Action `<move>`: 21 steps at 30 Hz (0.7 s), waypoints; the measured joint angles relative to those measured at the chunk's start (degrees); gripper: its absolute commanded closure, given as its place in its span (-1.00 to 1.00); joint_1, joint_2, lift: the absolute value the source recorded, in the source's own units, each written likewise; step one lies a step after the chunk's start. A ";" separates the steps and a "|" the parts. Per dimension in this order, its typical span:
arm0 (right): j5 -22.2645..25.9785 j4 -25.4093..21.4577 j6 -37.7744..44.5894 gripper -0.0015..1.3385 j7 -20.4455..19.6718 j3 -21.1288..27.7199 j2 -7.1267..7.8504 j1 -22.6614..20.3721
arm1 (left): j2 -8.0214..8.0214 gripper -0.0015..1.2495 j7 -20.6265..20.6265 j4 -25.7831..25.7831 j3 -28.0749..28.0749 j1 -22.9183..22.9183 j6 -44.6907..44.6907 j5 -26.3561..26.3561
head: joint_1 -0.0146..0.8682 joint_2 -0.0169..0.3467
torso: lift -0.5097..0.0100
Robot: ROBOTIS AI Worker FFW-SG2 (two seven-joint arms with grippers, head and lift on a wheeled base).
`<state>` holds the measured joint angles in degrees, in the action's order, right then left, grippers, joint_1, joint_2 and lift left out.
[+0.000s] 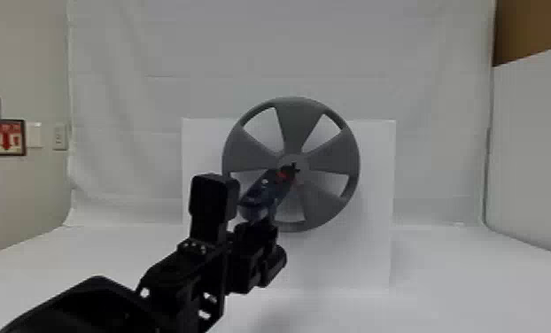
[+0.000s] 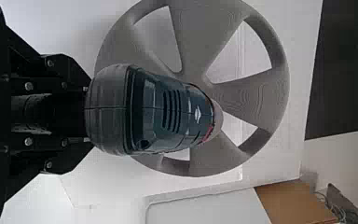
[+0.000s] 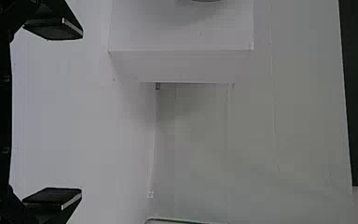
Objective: Grasp the drill and bring into the middle of wheel
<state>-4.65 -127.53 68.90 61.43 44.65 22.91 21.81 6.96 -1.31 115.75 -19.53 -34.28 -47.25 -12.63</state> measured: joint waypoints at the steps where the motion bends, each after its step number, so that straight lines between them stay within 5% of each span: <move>1: 0.00 0.00 0.00 -0.83 0.00 0.00 0.01 0.00 | 0.01 0.88 -0.01 0.00 -0.02 0.00 0.06 -0.01 | -0.85 -0.74 | -0.59; 21: 0.01 0.00 0.00 -0.83 0.00 0.26 -0.23 -0.27 | 0.38 0.88 -0.36 0.10 3.41 5.12 8.62 -2.51 | -0.85 -0.74 | -0.59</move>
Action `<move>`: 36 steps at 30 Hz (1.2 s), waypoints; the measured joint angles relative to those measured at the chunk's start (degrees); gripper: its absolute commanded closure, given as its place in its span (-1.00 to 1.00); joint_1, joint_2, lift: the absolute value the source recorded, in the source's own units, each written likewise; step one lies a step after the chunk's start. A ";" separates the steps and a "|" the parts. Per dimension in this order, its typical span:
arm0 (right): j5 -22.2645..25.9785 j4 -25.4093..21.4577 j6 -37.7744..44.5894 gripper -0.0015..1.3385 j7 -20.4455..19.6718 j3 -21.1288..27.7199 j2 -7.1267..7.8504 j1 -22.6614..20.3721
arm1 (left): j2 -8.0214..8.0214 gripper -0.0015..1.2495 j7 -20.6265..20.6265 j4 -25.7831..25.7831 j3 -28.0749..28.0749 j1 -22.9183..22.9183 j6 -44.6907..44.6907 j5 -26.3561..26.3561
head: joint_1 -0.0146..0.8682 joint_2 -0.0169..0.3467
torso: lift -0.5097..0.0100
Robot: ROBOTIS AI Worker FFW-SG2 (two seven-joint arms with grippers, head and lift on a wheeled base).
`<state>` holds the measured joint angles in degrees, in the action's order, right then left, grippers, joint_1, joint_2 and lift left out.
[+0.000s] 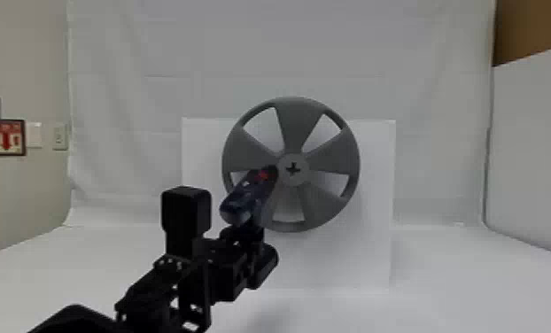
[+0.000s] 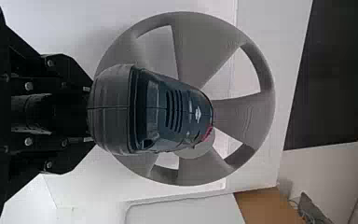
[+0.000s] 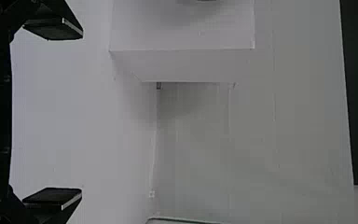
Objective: Grasp the drill and bring into the middle of wheel
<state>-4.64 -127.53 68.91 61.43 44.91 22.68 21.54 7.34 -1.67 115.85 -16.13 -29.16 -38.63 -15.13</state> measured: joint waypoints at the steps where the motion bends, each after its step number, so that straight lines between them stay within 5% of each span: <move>1: 0.00 0.00 0.00 -0.83 0.00 0.00 -0.05 0.00 | 0.02 0.88 0.00 0.00 0.29 0.33 0.31 0.01 | -0.85 -0.74 | -0.59; 7: -0.17 0.00 0.00 -0.83 0.00 -0.13 -0.33 0.10 | 0.04 0.88 2.52 -0.33 2.18 2.29 0.76 1.23 | -0.85 -0.74 | -0.59; 27: -0.37 0.33 0.00 -0.83 0.00 -0.40 -0.62 -0.01 | 0.04 0.88 20.07 -4.77 1.12 3.11 -3.80 -1.03 | -0.85 -0.74 | -0.59; 36: -0.37 0.44 0.00 -0.83 0.00 -0.57 -0.62 -0.01 | 0.04 0.88 22.50 -6.11 0.99 2.80 -4.28 -3.16 | -0.85 -0.74 | -0.59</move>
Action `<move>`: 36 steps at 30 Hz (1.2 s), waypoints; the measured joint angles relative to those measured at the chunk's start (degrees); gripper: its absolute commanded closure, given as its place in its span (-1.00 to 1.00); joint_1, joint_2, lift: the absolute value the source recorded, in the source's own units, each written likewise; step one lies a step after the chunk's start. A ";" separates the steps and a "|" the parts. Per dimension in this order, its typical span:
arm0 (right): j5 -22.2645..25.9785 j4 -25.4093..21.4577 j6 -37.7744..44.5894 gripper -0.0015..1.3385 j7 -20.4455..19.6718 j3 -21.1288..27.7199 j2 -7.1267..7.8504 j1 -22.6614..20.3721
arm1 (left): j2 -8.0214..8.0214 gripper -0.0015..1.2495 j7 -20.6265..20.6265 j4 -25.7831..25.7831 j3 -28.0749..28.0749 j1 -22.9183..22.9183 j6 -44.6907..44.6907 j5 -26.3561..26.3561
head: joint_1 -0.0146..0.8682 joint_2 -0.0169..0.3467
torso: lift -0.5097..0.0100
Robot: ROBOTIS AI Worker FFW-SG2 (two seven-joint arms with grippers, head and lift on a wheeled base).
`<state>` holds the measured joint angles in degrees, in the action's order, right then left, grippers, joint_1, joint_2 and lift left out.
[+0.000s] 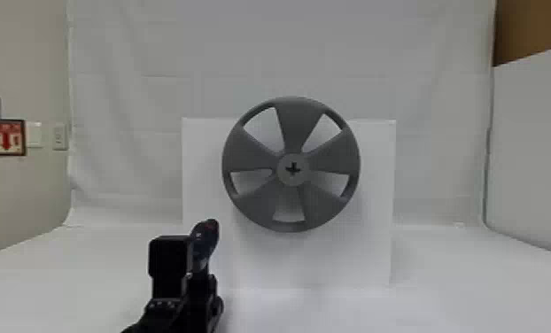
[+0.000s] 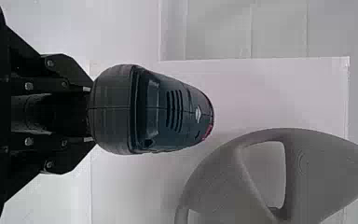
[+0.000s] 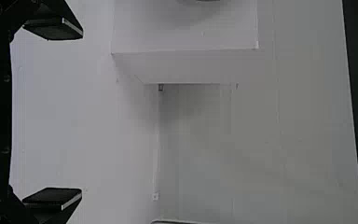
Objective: Grasp the drill and bring into the middle of wheel
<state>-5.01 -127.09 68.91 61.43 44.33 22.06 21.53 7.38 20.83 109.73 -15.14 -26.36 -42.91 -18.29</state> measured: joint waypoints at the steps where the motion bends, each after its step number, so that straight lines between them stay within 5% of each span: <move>1: 0.00 0.02 0.00 -0.83 0.00 -0.04 0.00 0.00 | 0.00 0.88 0.00 -0.12 -0.01 -0.03 0.00 -0.03 | -0.85 -0.74 | -0.59; 31: 0.00 0.59 0.00 -0.83 0.00 -0.89 -0.09 0.00 | 0.00 0.87 0.00 -2.40 0.12 0.43 2.58 -1.28 | -0.85 -0.74 | -0.59; 36: -0.08 0.62 0.00 -0.83 0.00 -0.99 -0.09 0.00 | 0.01 0.52 0.00 -2.58 0.17 0.67 3.23 -1.32 | -0.85 -0.74 | -0.59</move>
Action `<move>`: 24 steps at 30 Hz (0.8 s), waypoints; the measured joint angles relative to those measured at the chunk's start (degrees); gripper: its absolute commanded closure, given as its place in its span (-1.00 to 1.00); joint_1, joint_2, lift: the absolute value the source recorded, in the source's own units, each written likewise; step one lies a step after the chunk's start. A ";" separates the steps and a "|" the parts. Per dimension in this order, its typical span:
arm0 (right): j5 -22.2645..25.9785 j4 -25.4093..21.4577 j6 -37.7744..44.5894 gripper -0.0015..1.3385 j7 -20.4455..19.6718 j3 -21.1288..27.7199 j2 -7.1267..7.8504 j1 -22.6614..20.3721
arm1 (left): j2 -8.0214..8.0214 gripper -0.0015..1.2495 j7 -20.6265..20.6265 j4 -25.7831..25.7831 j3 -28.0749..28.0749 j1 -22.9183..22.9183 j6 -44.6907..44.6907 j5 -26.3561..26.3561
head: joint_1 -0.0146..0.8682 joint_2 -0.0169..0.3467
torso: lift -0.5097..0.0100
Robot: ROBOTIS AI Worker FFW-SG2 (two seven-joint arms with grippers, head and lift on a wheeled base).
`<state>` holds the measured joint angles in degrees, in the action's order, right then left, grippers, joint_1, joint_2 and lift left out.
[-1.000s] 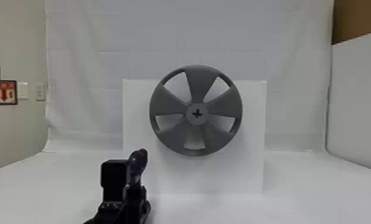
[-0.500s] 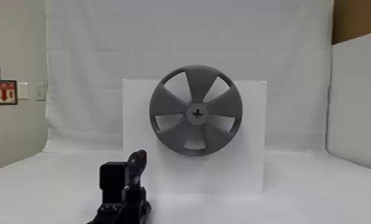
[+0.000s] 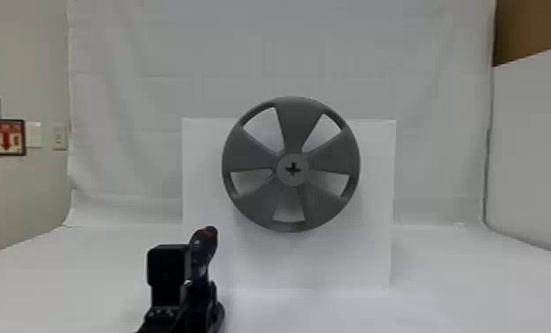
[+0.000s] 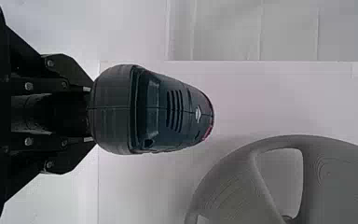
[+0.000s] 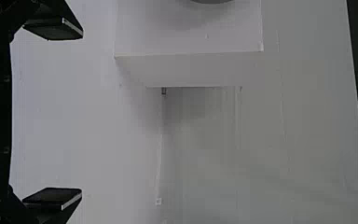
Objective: Grasp the drill and bring into the middle of wheel
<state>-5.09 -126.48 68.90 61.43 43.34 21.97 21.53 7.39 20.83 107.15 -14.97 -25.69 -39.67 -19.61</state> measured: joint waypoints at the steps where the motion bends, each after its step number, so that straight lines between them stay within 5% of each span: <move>1: -0.01 0.01 0.00 -0.83 0.00 -0.03 0.00 0.00 | 0.01 0.47 0.00 -0.03 -0.01 0.07 0.28 0.00 | -0.85 -0.74 | -0.59; 4: -0.01 0.08 0.00 -0.83 0.00 -0.15 0.03 0.00 | 0.08 0.41 0.00 -0.14 -0.05 0.23 1.08 0.01 | -0.85 -0.74 | -0.59; 8: -0.01 0.29 0.00 -0.83 0.00 -0.44 0.10 0.00 | 0.27 -0.03 0.00 -0.21 -0.12 0.34 1.57 0.08 | -0.85 -0.74 | -0.59; 17: -0.01 0.66 0.00 -0.83 0.00 -1.08 0.32 0.09 | 0.63 -0.32 0.00 -0.28 -0.23 0.41 1.78 0.03 | -0.85 -0.74 | -0.59; 24: -0.01 0.85 0.00 -0.83 0.00 -1.42 0.35 0.17 | 0.76 -0.89 -0.07 -0.36 -0.23 0.47 1.92 -0.07 | -0.85 -0.74 | -0.59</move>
<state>-5.10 -125.63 68.90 61.43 41.91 22.33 21.71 8.15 20.76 106.79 -15.20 -25.22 -37.75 -19.68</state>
